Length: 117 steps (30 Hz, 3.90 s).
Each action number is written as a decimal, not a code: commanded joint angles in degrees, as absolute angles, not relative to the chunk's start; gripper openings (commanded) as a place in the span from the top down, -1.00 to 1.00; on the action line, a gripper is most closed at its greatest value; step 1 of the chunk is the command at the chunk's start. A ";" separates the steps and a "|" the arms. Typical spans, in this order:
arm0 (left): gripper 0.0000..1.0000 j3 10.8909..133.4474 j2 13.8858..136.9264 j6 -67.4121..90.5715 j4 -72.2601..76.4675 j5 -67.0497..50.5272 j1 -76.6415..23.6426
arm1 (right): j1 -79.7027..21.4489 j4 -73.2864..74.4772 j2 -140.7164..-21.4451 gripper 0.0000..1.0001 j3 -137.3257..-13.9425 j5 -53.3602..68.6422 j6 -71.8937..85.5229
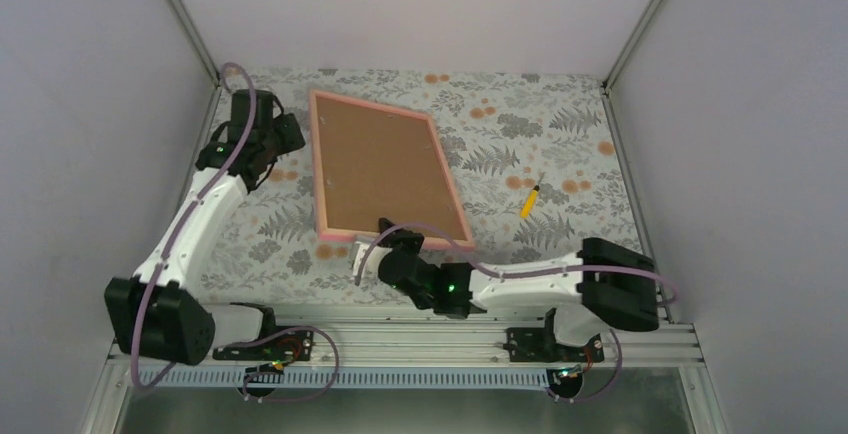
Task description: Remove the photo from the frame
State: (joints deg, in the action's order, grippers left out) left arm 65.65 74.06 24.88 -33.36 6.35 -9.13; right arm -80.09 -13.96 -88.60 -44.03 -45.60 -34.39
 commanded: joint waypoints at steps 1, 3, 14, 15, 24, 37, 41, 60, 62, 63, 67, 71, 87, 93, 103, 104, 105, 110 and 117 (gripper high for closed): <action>-0.26 67.88 68.09 24.78 -36.26 8.46 -8.53 | -78.53 -6.94 -80.54 0.92 -50.53 -40.11 -25.57; -0.35 67.28 65.37 24.99 -36.45 9.30 -8.46 | -77.17 -3.72 -77.30 0.92 -52.87 -36.37 -23.13; -0.62 60.35 56.72 26.96 -33.92 8.76 -8.34 | -66.58 1.45 -65.05 0.93 -59.72 -14.14 -8.55; -0.65 59.76 56.58 26.90 -33.67 8.39 -8.35 | -65.82 1.44 -64.58 0.93 -59.90 -12.79 -7.25; -0.73 57.28 56.70 27.13 -32.06 6.57 -8.40 | -57.31 -3.04 -59.86 0.93 -58.87 -1.01 4.91; -0.85 53.03 62.13 26.78 -26.58 1.43 -8.07 | -38.58 -7.97 -56.65 0.93 -54.81 22.59 23.15; -0.90 52.19 64.14 26.54 -25.18 -1.39 -6.97 | -29.97 -10.95 -57.60 0.93 -52.38 32.75 30.46; -0.94 50.82 77.51 24.20 -22.00 -7.04 -0.97 | -10.79 -18.84 -70.35 0.93 -41.04 53.67 45.34; -0.94 51.02 78.91 23.89 -22.09 -6.94 -0.97 | -9.20 -19.33 -72.01 0.92 -39.41 53.73 45.25; -0.94 51.06 79.49 23.66 -22.09 -6.93 -1.01 | -8.58 -19.97 -73.16 0.93 -38.67 54.13 45.26; -0.89 50.91 81.30 23.22 -22.04 -7.12 -1.10 | -6.87 -21.01 -79.02 0.92 -37.09 55.17 44.17; -0.86 50.93 82.94 22.80 -21.97 -6.81 -1.19 | -5.82 -21.66 -83.46 0.92 -35.75 53.86 42.95; -0.77 50.63 87.78 22.76 -19.97 -5.89 -2.67 | -3.17 -16.81 -99.89 0.76 -36.01 44.44 37.65; -0.69 53.03 91.45 22.05 -20.93 -3.13 -4.29 | -3.25 -10.23 -98.71 0.32 -37.53 38.75 34.13; -0.62 55.48 94.57 22.28 -22.55 3.40 -7.14 | -7.07 4.78 -90.48 -0.27 -41.16 24.48 27.77; -0.62 56.06 94.83 22.15 -23.08 4.37 -7.45 | -7.99 6.44 -89.65 -0.29 -41.59 21.20 27.43; -0.62 56.60 95.15 22.08 -23.58 5.18 -7.73 | -8.99 7.90 -88.47 -0.31 -41.86 19.10 27.27; -0.61 59.43 98.01 20.84 -24.85 7.02 -10.08 | -14.33 12.50 -86.25 -0.31 -42.23 11.02 28.24; -0.46 62.80 102.15 20.09 -25.82 7.88 -11.55 | -19.04 13.40 -88.00 0.01 -41.93 5.52 31.06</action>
